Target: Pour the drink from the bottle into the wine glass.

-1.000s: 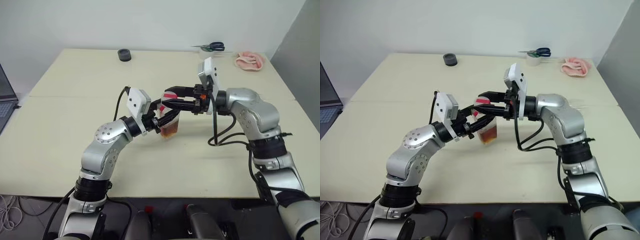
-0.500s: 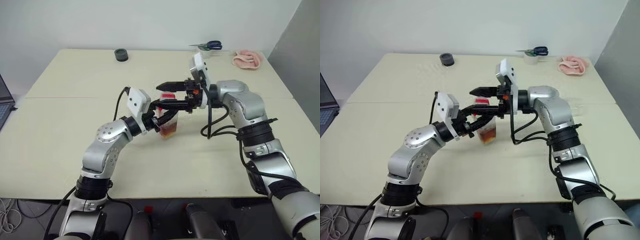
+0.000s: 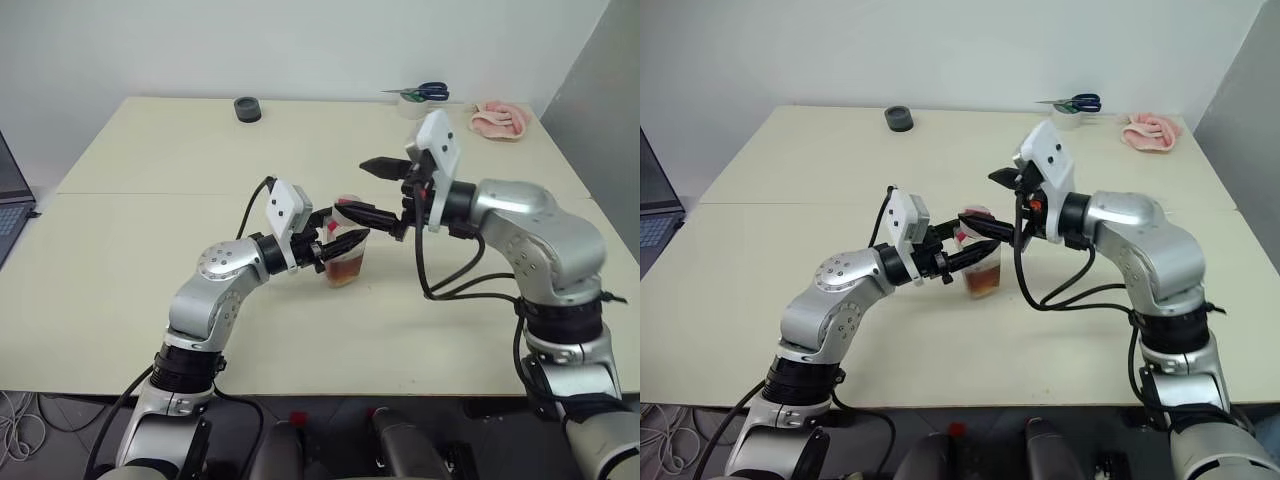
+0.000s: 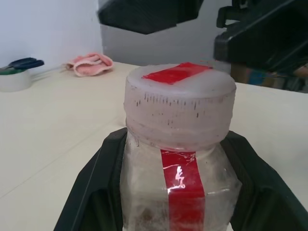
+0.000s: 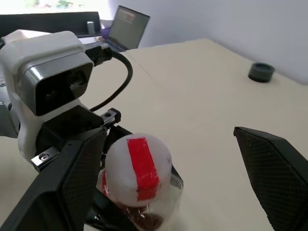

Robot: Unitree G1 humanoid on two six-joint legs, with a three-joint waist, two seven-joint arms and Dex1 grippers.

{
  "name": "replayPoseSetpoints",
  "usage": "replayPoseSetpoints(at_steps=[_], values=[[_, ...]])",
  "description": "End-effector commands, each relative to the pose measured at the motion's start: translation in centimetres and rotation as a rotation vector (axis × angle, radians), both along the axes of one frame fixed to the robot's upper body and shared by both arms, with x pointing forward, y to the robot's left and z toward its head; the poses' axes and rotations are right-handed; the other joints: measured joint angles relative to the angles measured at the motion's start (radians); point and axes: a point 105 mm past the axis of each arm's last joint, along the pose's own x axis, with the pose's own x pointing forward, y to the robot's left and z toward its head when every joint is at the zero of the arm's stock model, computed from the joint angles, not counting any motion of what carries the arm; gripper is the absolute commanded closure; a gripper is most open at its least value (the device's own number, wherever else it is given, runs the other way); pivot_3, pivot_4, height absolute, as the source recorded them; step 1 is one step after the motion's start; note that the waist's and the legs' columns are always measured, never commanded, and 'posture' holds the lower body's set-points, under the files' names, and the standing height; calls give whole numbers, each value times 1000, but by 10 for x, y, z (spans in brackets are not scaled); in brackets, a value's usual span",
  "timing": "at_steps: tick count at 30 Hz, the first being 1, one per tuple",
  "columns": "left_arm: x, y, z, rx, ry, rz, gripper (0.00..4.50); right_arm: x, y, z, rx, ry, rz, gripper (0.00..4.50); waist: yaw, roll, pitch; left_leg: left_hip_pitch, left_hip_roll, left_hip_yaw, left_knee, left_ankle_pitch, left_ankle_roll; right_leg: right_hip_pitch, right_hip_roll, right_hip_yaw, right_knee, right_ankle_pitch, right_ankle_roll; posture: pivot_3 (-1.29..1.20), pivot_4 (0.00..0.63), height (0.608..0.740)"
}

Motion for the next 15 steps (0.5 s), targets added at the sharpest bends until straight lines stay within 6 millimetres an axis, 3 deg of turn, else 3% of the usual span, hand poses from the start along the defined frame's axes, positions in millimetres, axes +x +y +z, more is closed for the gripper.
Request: replayPoseSetpoints(at_steps=[1,7,15], values=[[0,-2,16,-10,-71,-47,2315,-17,-7,9,42,-22,-65,0,3,0,0,0,0,0,0,0,0,0,0,0,0,0,0,0,150,740],[1,-8,14,-1,-66,-127,2315,-31,-4,-3,46,34,-125,0,5,0,0,0,0,0,1,0,0,0,0,0,0,0,0,0,150,740],[-6,-17,19,-19,-66,-246,2315,-27,-5,-14,14,69,-229,0,5,0,0,0,0,0,0,0,0,0,1,0,-1,0,0,0,150,740]])
